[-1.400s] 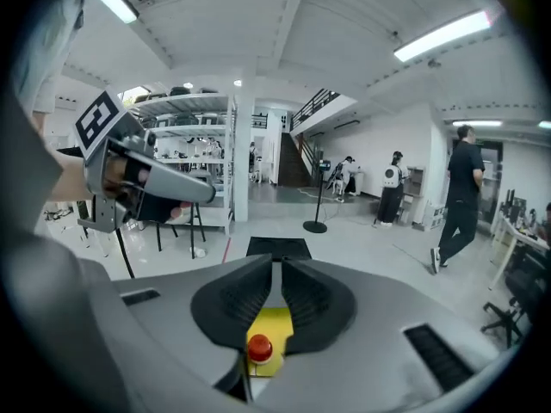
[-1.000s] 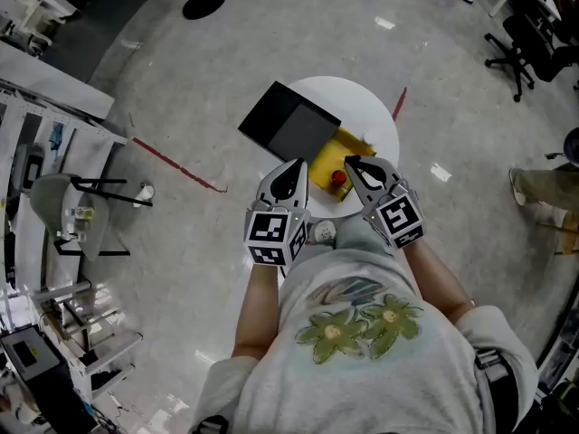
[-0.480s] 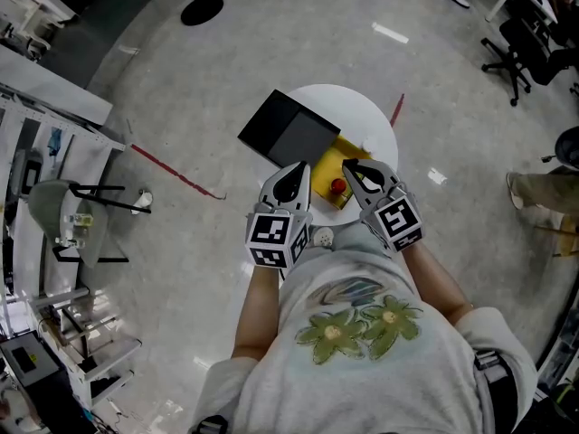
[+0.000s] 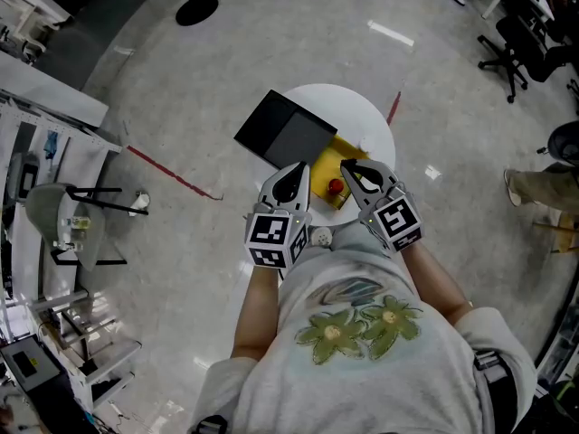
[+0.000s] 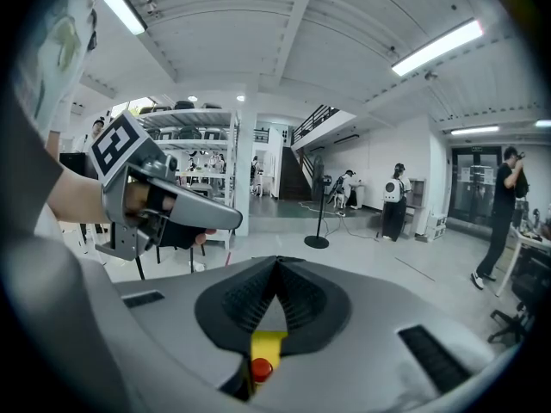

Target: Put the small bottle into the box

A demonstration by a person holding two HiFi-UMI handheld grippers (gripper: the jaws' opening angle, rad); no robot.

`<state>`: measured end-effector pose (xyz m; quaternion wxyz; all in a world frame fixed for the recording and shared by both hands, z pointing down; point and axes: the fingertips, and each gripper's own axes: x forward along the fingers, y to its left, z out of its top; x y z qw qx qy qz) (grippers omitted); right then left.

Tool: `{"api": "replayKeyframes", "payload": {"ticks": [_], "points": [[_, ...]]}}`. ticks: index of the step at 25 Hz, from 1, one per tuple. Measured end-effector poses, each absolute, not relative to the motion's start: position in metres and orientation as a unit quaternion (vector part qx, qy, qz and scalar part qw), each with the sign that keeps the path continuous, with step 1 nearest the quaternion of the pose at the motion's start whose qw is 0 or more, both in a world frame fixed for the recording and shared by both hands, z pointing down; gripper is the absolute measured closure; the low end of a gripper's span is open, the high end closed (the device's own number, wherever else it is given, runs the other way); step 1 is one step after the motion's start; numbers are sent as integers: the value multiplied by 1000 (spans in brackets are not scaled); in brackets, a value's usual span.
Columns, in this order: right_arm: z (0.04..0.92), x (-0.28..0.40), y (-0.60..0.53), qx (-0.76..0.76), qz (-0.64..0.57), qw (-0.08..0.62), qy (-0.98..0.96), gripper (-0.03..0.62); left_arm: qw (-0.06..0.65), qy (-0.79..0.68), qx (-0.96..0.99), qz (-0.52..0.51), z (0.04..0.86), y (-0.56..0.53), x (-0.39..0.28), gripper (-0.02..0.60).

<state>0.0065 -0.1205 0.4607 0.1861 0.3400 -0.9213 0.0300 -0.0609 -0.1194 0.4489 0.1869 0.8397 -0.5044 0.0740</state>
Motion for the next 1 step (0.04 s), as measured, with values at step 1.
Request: {"api": "replayKeyframes", "payload": {"ticks": [1], "points": [[461, 7, -121, 340, 30, 187, -921, 591, 187, -504, 840, 74, 449, -120, -61, 577]]}}
